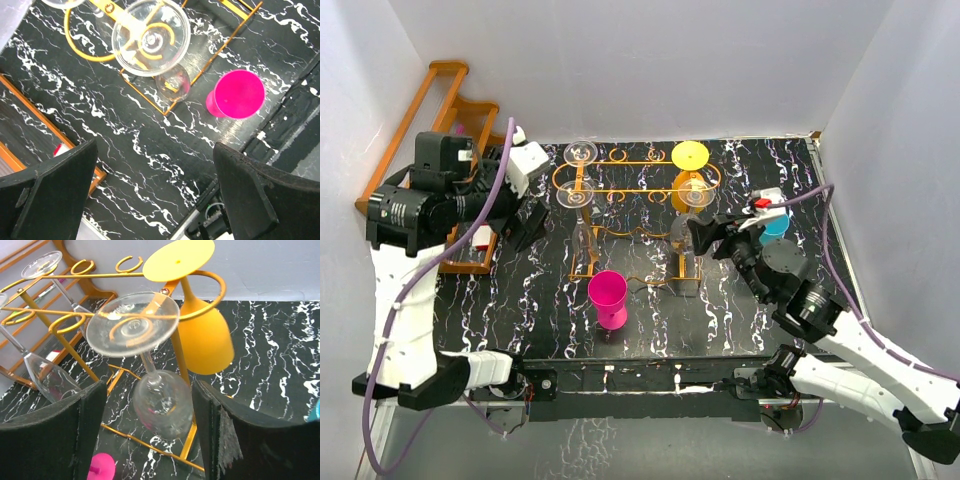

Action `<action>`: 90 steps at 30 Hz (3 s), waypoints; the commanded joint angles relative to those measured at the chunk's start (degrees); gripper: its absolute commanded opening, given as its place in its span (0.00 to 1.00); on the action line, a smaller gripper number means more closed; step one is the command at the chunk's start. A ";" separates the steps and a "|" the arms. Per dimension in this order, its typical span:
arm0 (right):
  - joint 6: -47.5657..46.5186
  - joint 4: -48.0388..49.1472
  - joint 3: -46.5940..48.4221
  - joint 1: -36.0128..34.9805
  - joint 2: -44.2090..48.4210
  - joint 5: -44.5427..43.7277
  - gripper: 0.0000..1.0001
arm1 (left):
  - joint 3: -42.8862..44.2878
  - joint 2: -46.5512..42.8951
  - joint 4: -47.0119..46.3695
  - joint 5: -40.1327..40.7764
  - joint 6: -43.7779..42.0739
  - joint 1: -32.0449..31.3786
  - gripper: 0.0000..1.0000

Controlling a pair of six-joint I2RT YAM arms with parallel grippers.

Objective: Place the wine glass upside down on the wine glass rack

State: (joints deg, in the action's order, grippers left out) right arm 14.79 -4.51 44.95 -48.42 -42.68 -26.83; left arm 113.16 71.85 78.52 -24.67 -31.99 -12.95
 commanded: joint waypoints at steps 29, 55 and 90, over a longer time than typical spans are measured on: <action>10.35 -22.83 4.44 -0.09 18.14 -5.02 0.98 | -19.90 2.44 -6.90 5.76 4.52 -32.92 0.58; 8.88 -23.77 4.13 -0.06 26.27 -5.79 0.98 | -33.53 11.82 -23.83 12.79 4.37 -33.08 0.54; 5.73 -24.04 12.85 -0.11 24.31 -7.97 0.98 | -13.52 3.47 -7.18 5.95 0.76 -33.27 0.00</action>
State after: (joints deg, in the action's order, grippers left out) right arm 22.24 -29.89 53.52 -48.42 -16.97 -33.30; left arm 90.43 80.79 62.78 -12.95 -29.45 -45.98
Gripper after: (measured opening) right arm 0.984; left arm 0.021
